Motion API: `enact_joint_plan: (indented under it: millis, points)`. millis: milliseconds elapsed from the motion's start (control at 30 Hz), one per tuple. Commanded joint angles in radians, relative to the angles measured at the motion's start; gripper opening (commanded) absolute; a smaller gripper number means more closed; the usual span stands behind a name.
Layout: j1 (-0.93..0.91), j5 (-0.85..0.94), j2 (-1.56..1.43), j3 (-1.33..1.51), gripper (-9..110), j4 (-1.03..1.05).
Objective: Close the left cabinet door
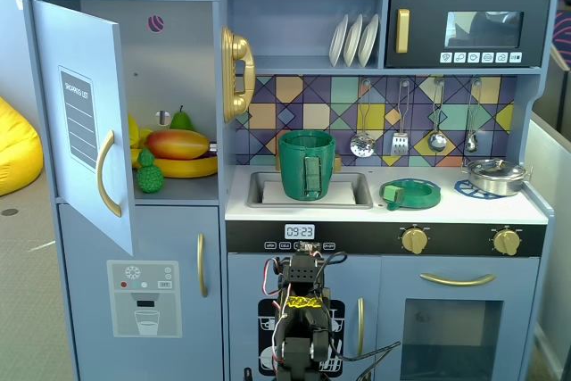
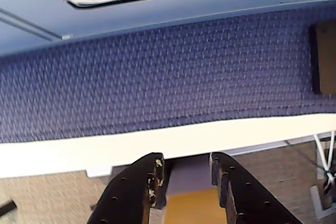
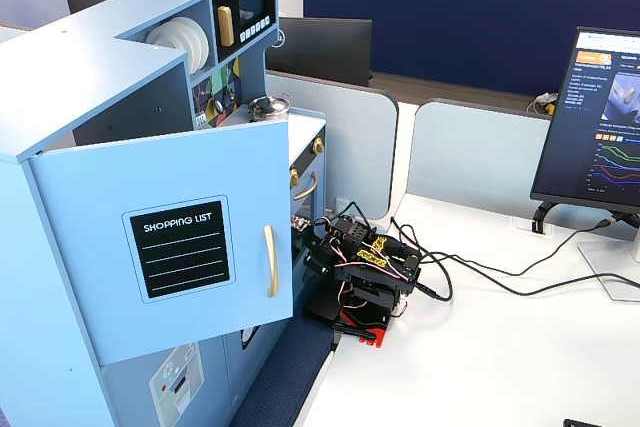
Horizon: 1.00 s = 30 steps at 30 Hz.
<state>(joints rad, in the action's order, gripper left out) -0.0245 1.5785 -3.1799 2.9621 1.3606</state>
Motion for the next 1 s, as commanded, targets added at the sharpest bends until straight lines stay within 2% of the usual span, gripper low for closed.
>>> enact_joint_plan:
  millis: [0,200,333,533,700,967]
  points:
    - [0.195,-0.086,0.011,-0.192,0,0.000]
    - [0.632,-0.244,0.124,-0.617,0,-0.115]
    - [0.845,-0.135,0.206,-0.838,0,-0.195]
    - [1.072,-0.104,0.348,-1.103,0,-0.296]
    - [1.266,0.003,0.382,-1.160,0,-0.400]
    - [1.496,0.351,0.537,-1.276,0,-0.471]
